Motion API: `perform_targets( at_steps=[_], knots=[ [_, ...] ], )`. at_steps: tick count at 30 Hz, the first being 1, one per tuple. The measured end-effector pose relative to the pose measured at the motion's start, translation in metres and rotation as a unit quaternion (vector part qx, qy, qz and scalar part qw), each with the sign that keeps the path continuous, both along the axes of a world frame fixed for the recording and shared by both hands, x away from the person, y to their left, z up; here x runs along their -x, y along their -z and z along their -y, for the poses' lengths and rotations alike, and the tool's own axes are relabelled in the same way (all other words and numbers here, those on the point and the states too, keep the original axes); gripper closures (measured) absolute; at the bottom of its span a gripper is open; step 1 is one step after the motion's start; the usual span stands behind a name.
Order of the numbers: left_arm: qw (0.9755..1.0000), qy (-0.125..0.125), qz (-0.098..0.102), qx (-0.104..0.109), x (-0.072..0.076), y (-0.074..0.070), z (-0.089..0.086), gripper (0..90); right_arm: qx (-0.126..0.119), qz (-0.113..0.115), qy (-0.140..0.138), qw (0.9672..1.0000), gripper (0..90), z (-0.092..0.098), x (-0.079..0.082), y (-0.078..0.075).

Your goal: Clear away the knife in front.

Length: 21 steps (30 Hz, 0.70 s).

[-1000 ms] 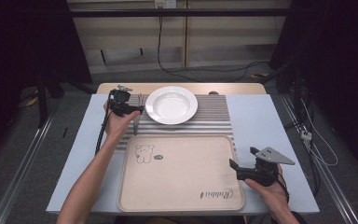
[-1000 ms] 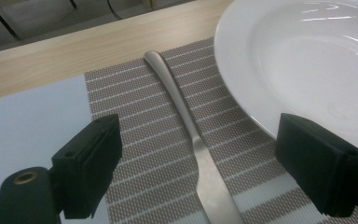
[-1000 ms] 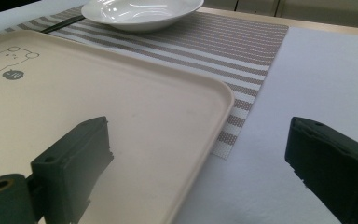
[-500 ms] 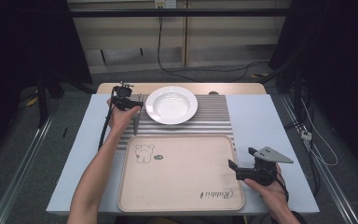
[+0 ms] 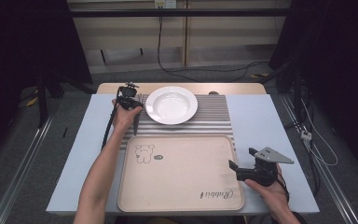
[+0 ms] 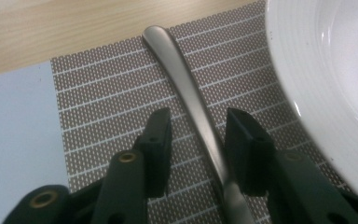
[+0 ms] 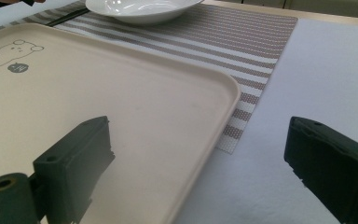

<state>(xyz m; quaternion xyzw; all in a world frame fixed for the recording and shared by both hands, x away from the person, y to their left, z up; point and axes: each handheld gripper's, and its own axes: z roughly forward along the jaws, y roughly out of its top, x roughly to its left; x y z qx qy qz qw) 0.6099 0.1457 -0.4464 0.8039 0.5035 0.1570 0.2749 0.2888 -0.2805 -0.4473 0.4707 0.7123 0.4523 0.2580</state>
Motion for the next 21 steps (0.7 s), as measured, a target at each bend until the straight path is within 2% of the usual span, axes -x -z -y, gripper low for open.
perform_targets(
  at_steps=[1,2,7,9,13,16,21],
  knots=[
    [1.0000,0.006,-0.002,0.006,0.0000,0.0000,0.0008,69.9,0.001,0.000,0.000,1.0000,8.1,-0.0002,-0.0002,0.0002],
    [1.0000,0.003,-0.001,0.003,0.0001,-0.0001,0.0020,74.1,0.000,-0.001,0.000,1.0000,8.1,-0.0004,-0.0004,0.0002],
    [0.9998,0.002,-0.021,0.004,-0.0010,-0.0031,-0.0007,77.0,0.001,0.001,-0.002,1.0000,8.2,-0.0004,-0.0001,0.0001],
    [0.9996,0.011,-0.027,-0.003,-0.0006,-0.0044,-0.0030,78.9,0.001,0.001,-0.004,1.0000,8.3,-0.0005,0.0003,-0.0001],
    [0.9994,0.010,-0.030,-0.014,0.0000,-0.0055,-0.0024,79.7,0.003,0.000,-0.005,1.0000,8.4,-0.0007,-0.0001,0.0002],
    [0.9995,0.003,-0.030,-0.012,0.0005,-0.0052,-0.0021,79.6,0.002,0.000,-0.003,1.0000,8.4,-0.0008,-0.0003,0.0002],
    [0.9992,0.007,-0.037,-0.016,-0.0012,-0.0058,-0.0023,78.9,0.003,-0.001,-0.003,1.0000,8.4,-0.0013,-0.0002,0.0002]
  ],
)
